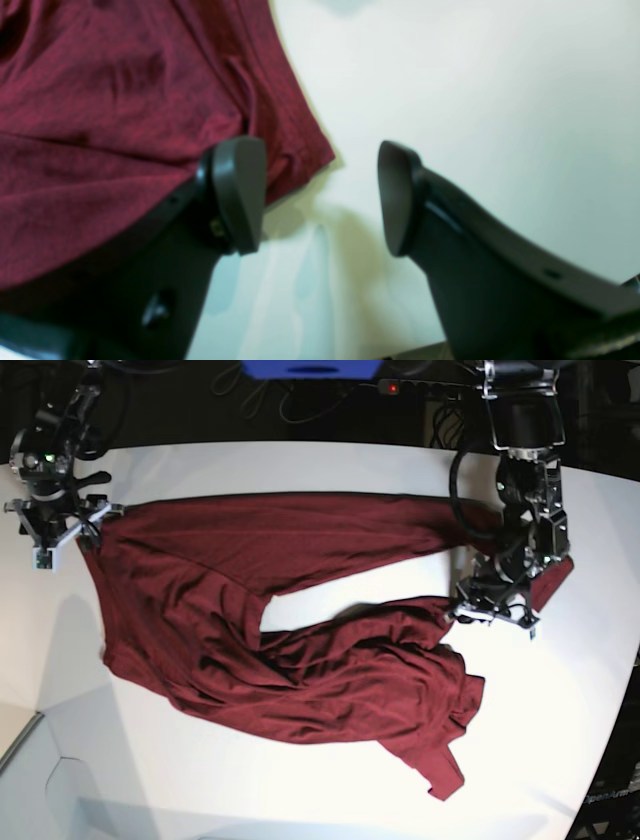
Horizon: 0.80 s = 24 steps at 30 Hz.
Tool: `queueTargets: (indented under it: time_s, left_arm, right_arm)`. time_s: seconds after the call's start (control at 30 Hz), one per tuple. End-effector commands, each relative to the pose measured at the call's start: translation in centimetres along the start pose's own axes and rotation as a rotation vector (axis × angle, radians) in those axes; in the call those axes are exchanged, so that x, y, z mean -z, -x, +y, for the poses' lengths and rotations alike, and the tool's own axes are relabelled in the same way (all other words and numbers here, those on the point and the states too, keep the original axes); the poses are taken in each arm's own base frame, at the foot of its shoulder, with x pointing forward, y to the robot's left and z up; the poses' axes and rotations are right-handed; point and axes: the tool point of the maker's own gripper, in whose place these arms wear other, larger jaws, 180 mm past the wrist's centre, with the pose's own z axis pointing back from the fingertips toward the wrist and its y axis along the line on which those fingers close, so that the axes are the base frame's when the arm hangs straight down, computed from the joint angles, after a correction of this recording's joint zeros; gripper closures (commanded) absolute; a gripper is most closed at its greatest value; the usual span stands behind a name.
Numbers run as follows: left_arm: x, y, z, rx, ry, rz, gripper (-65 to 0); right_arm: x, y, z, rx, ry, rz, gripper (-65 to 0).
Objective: Layout the t-shirt on the table in an organized manner, then fold the t-shirt properly
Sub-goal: 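Release the left gripper and move it to the bunched shirt body, then grasp the bunched shirt body with the left gripper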
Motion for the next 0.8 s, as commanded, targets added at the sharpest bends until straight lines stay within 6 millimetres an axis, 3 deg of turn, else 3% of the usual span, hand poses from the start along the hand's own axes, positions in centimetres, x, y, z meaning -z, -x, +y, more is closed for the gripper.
queueTargets:
  time_s: [0.0,0.2,0.3,0.4,0.47,0.63,0.77]
  left_arm:
    - [-1.0,-3.5,0.4,0.024,0.001,-0.083,-0.7]
    - [-3.2,-7.3,3.9,-0.005,-0.064,-0.176,-0.3]
    - [-4.0,-8.4,4.3,-0.005,-0.07,-0.201,-0.4]
    - [-3.7,-7.9,3.9,-0.004,-0.062,-0.188,-0.5]
    - [-3.1,-6.6,2.9,0.018,-0.044,-0.14,-0.8]
    - [-1.5,-3.9,0.3,0.04,-0.002,-0.072,-11.4]
    - [-0.8,-2.3,-1.0,0.014,0.025,-0.047,-12.1]
  right_arm:
    - [-0.2,-1.4,-0.6,-0.013,0.01,-0.046,-35.8]
    - [-0.2,-1.6,-0.8,-0.02,0.013,-0.048,-35.8]
    - [-0.2,-1.6,-0.8,-0.02,0.013,-0.048,-35.8]
    - [-0.2,-1.5,-0.7,-0.016,0.011,-0.048,-35.8]
    - [-0.2,-1.5,-0.7,-0.015,0.01,-0.049,-35.8]
    - [-0.2,-1.6,-0.7,-0.017,0.011,-0.051,-35.8]
    - [-0.2,-1.6,-0.8,-0.019,0.012,-0.05,-35.8]
